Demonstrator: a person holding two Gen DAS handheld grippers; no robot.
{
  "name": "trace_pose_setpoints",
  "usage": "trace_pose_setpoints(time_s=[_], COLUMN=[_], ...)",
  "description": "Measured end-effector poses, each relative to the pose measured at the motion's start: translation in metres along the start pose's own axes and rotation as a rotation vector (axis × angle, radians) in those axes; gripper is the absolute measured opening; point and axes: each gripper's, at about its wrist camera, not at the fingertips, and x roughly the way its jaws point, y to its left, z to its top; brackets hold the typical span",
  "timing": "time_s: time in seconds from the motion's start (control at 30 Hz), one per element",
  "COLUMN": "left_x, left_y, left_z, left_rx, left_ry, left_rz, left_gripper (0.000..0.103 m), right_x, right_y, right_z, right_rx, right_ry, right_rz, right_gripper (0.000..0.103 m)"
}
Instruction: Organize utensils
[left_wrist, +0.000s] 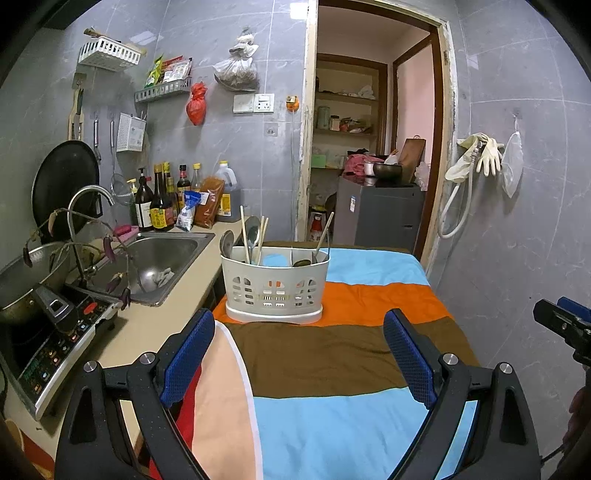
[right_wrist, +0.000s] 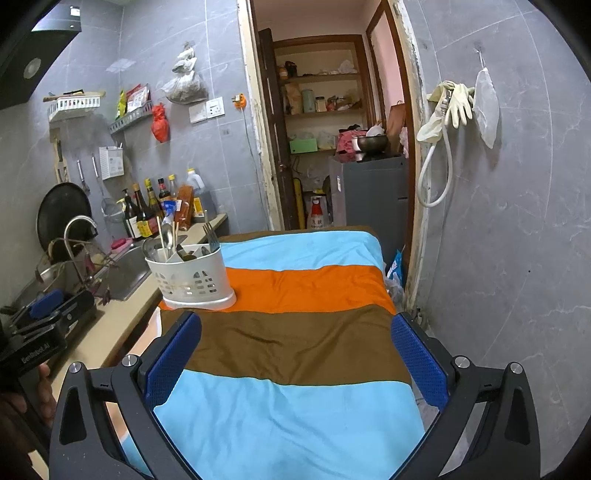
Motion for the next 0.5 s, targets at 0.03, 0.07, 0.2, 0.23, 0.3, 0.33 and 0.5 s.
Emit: trace_pose_setpoints(time_s=[0.03, 0.07, 0.2, 0.23, 0.3, 0.33, 0.5], left_x=[-0.0002, -0.0003, -0.0011, -0.0012, -0.0017, -0.0014, -0.0036], left_y=[0.0002, -0.0005, -0.0005, -0.0006, -0.0001, -0.0006, -0.0004], left_z=[0.0, 0.0002, 0.0007, 0.0007, 0.0008, 0.0005, 0.001], left_rx=[0.0, 0.0, 0.003, 0.004, 0.005, 0.005, 0.006], left_ry=[0.0, -0.001, -0.004, -0.005, -0.007, -0.007, -0.015], left_rz=[0.001, 0.002, 0.006, 0.007, 0.008, 0.01, 0.018], left_gripper=[0.089, 0.089, 0.089, 0.089, 0.089, 0.089, 0.089], right_x=[0.0, -0.0001, -0.0003, -0.0002, -0.0002, -0.0003, -0.0009], right_y=[-0.0001, -0.0001, 0.0007, 0.0008, 0.0007, 0.001, 0.0021], right_z=[0.0, 0.0003, -0.0002, -0.0004, -0.0005, -0.0005, -0.0019], right_rx=[0.001, 0.002, 0.003, 0.006, 0.006, 0.007, 0.005], right_ry=[0.001, 0.002, -0.003, -0.001, -0.001, 0.0, -0.001], right_rz=[0.0, 0.0, -0.001, -0.002, -0.001, 0.0, 0.003], right_gripper=[0.103, 0.103, 0.103, 0.103, 0.103, 0.103, 0.103])
